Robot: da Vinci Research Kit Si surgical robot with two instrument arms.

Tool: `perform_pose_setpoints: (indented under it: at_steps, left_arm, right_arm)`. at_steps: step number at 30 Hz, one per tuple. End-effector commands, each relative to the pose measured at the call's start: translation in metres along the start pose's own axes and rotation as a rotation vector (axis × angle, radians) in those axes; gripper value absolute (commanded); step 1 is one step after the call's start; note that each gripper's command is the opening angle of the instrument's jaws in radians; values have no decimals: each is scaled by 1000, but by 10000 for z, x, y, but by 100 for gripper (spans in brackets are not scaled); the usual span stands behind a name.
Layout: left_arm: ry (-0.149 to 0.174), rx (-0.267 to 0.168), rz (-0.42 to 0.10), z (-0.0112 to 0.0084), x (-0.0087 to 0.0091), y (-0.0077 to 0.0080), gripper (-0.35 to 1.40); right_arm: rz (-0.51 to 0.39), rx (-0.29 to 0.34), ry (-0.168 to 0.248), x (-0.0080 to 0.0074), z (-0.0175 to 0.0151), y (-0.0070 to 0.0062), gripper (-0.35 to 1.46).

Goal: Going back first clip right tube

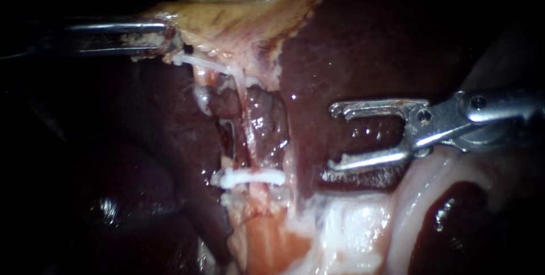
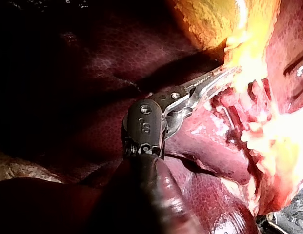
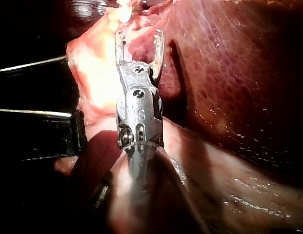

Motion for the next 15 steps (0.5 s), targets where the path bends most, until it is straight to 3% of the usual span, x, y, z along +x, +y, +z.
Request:
perform_pose_setpoints:
  at_steps: [1,15]
  left_arm:
    - [-4,0,-5,2,-2,0,-35]
    - [-5,-2,-5,4,-2,1,-35]
  right_arm:
    - [0,0,0,0,0,0,50]
    - [0,0,0,-1,0,0,50]
